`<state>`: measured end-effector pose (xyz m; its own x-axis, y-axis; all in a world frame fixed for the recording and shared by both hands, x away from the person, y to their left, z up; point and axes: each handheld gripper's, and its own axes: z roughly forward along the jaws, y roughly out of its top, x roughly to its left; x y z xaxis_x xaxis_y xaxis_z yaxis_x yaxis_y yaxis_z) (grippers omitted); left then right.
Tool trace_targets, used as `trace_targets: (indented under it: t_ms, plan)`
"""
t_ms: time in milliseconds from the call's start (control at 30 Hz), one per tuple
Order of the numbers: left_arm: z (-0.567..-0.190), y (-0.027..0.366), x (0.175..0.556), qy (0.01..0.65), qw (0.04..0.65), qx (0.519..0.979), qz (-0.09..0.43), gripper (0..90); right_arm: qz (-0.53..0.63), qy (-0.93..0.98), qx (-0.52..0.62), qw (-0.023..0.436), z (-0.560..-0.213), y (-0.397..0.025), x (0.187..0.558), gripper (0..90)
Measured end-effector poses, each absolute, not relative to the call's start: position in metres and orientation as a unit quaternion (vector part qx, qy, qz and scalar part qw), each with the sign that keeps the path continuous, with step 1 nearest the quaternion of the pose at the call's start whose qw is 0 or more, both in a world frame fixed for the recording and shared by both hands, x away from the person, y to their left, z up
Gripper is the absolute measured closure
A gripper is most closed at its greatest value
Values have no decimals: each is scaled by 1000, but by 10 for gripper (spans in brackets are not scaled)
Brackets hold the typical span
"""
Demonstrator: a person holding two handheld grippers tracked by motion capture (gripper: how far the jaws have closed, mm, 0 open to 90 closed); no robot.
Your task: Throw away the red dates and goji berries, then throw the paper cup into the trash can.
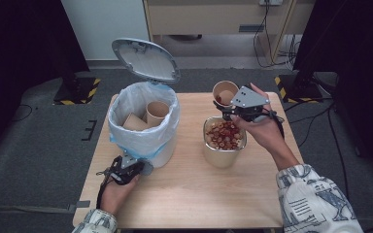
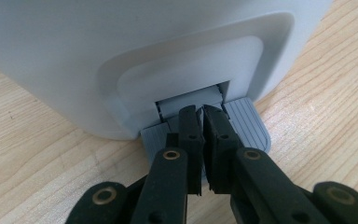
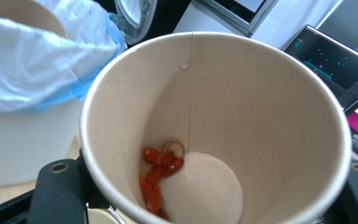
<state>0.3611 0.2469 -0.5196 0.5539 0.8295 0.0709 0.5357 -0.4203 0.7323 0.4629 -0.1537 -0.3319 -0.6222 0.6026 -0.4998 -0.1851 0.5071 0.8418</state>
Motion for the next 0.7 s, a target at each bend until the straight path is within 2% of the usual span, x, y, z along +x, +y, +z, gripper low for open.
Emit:
trace_targets:
  t_ms: [367, 700]
  plan:
    - [-519, 247, 361, 419, 336, 815, 218, 855, 515, 763, 150, 362, -317, -130, 461, 283]
    - [-520, 247, 361, 419, 337, 814, 218, 855, 512, 774, 142, 343, -305, -103, 459, 283]
